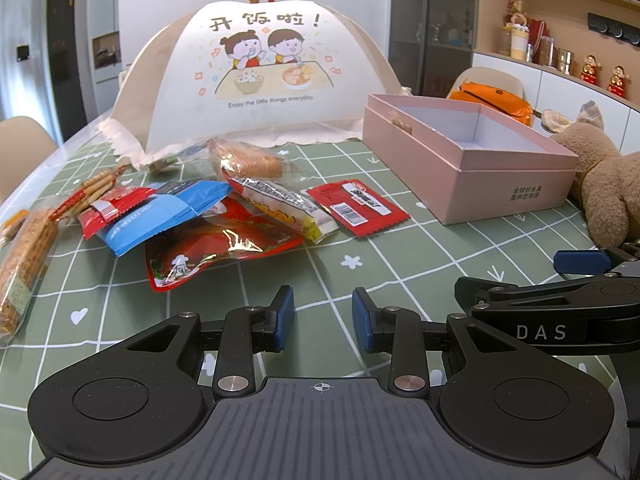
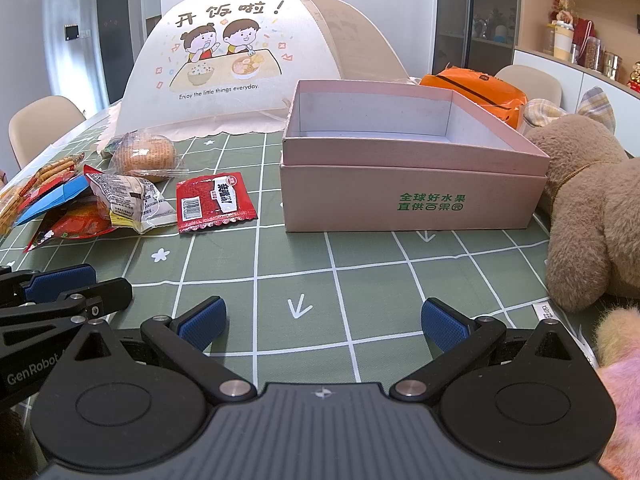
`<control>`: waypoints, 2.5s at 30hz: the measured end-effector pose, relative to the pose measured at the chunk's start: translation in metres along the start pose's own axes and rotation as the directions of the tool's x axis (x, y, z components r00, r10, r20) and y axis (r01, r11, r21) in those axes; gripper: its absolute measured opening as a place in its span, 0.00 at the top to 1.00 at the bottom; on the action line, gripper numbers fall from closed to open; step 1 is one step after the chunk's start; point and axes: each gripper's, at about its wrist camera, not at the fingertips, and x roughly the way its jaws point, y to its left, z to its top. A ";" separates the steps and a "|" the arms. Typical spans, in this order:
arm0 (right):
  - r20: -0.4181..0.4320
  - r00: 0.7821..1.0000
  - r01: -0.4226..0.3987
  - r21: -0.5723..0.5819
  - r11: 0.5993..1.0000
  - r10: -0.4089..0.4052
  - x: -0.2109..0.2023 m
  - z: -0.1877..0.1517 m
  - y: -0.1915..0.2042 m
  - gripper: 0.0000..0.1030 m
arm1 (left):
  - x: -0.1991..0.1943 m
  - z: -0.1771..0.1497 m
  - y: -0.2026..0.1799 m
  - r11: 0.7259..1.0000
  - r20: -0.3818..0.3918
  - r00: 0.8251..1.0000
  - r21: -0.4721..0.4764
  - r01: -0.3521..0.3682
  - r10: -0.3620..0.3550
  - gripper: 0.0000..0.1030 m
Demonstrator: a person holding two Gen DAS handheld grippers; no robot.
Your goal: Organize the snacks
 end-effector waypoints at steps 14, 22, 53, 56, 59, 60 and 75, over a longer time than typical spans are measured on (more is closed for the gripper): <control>-0.001 1.000 -0.001 -0.001 1.000 0.001 0.000 0.000 0.000 0.00 | 0.000 0.000 0.000 1.000 0.000 1.000 0.000 0.000 0.000 0.65; -0.001 1.000 -0.001 -0.001 1.000 0.001 0.000 0.000 0.000 0.00 | 0.000 0.000 0.000 1.000 0.000 1.000 0.000 0.000 0.000 0.65; -0.004 1.000 -0.007 0.000 1.000 0.007 0.000 0.000 -0.003 0.00 | 0.000 0.000 -0.001 1.000 0.000 1.000 0.004 -0.018 0.018 0.62; -0.089 0.995 -0.044 -0.015 0.999 0.043 0.001 0.011 -0.008 0.00 | -0.004 0.000 0.000 1.000 -0.020 0.999 -0.014 -0.026 0.025 0.63; -0.148 0.989 -0.021 -0.005 1.000 0.020 -0.002 0.014 -0.009 0.00 | -0.014 0.011 0.010 0.997 -0.116 0.991 -0.041 0.062 -0.066 0.64; -0.169 0.986 -0.009 0.001 1.000 0.009 -0.004 0.015 -0.009 0.00 | -0.020 0.016 0.016 0.994 -0.129 0.987 -0.058 0.094 -0.100 0.63; -0.222 0.972 -0.114 -0.138 0.984 0.081 -0.060 0.062 0.062 0.00 | 0.007 0.105 0.298 0.985 -0.209 0.967 0.118 -0.125 0.148 0.64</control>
